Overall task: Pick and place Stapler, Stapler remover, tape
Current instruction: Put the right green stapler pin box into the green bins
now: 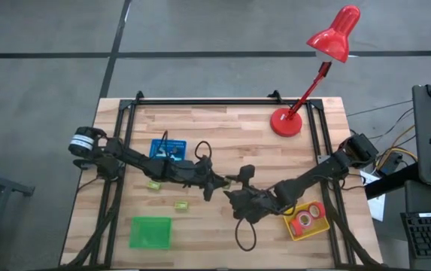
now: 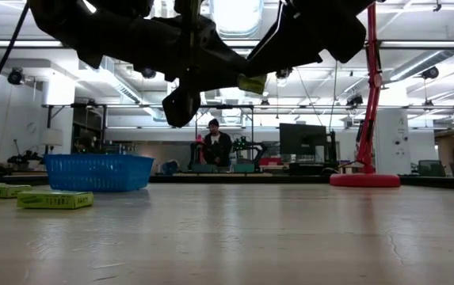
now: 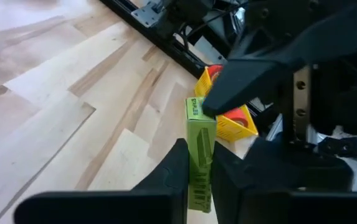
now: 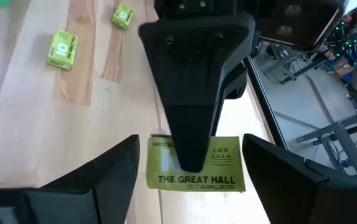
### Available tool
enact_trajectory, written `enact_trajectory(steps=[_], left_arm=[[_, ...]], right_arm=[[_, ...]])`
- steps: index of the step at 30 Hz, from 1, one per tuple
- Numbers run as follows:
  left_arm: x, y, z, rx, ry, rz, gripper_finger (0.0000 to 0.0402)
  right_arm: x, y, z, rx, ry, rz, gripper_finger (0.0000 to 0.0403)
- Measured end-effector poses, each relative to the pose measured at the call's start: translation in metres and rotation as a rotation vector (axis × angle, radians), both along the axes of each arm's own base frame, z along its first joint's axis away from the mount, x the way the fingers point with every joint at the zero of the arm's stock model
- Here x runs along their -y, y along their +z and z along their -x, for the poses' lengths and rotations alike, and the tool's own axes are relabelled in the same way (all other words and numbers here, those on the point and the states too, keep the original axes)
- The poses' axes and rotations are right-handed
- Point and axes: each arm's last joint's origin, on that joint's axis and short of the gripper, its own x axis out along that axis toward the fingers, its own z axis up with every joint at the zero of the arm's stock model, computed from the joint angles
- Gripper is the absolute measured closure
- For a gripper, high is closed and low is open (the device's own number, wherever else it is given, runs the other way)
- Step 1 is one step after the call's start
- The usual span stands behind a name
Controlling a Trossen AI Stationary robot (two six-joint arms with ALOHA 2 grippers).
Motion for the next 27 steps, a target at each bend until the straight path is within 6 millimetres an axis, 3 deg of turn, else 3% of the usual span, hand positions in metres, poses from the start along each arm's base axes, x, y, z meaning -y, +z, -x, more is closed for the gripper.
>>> enact_trajectory(steps=[9, 14, 20, 27], left_arm=[[0.002, 0.0, 0.005, -0.045, -0.065, 0.037, 0.0342], [0.011, 0.005, 0.017, -0.13, -0.227, 0.068, 0.0362], [0.038, 0.011, 0.048, -0.312, -0.55, 0.066, 0.0362], [0.062, 0.021, 0.098, -0.647, -0.508, 0.275, 0.0348]], right_arm=[[-0.022, -0.001, 0.012, -0.014, 0.065, 0.027, 0.0087], [-0.027, -0.002, 0.018, -0.005, 0.042, 0.065, 0.0083], [-0.023, -0.011, 0.022, -0.017, 0.02, 0.071, 0.0095], [-0.019, -0.015, 0.023, -0.037, 0.016, 0.096, 0.0111]])
